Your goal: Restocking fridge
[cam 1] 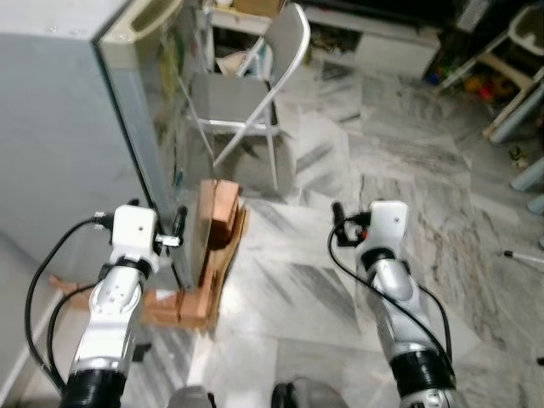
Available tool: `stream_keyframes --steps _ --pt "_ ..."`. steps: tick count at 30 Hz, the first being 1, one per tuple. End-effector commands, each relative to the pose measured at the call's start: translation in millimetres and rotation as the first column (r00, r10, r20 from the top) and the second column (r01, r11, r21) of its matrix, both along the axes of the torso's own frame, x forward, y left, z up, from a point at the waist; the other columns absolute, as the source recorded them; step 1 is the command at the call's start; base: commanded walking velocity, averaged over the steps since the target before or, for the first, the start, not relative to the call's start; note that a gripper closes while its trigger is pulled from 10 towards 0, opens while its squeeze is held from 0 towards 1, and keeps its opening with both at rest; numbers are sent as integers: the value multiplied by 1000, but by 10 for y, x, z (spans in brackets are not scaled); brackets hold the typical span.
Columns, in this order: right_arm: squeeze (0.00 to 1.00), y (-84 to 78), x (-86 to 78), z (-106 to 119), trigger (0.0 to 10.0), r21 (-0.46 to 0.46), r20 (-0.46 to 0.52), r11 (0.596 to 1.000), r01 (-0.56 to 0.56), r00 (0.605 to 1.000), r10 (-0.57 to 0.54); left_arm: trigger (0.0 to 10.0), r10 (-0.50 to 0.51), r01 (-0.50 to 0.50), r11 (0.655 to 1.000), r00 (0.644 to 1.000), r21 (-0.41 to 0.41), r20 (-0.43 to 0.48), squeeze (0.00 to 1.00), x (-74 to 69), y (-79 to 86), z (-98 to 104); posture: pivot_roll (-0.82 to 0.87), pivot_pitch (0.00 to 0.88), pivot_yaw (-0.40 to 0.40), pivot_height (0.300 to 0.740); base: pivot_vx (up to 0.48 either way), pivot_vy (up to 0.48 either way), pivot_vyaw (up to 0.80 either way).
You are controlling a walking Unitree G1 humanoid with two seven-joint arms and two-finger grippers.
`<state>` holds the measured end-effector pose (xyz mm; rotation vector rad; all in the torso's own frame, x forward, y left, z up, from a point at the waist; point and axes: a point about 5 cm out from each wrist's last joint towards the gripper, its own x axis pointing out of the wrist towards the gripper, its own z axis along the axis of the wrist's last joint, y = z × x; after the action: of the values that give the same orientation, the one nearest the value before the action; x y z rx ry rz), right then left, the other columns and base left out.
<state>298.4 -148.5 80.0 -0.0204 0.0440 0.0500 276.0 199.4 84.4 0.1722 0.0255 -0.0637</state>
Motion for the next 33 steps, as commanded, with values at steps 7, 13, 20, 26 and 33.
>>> stream_keyframes --steps 7,13,20,26,33 --pt "0 -92 -45 -52 10000 47 -51 999 3 999 0 10000 18 -19 999 1000 -37 -19 0 29 1 -3 60 58 -57 740 0 0 0" --pt "0 -102 -68 -40 10000 47 -47 999 2 999 1 10000 64 -64 998 998 -25 -19 0 118 100 42 45 66 -53 740 0 0 0" --pt "0 -202 -130 -71 10000 41 -69 999 9 998 -6 10000 17 -18 999 1000 -41 -7 0 245 80 128 31 71 -50 740 0 0 0" --pt "0 -319 -196 -76 10000 3 -80 1000 8 997 -8 10000 -20 20 998 1000 -55 -12 0 367 -4 151 1 77 -44 740 0 0 0" --pt "0 -352 -217 -61 10000 -1 -81 1000 18 997 -18 10000 -27 27 999 999 -31 -27 0 448 -63 115 -10 80 -44 740 0 0 0"
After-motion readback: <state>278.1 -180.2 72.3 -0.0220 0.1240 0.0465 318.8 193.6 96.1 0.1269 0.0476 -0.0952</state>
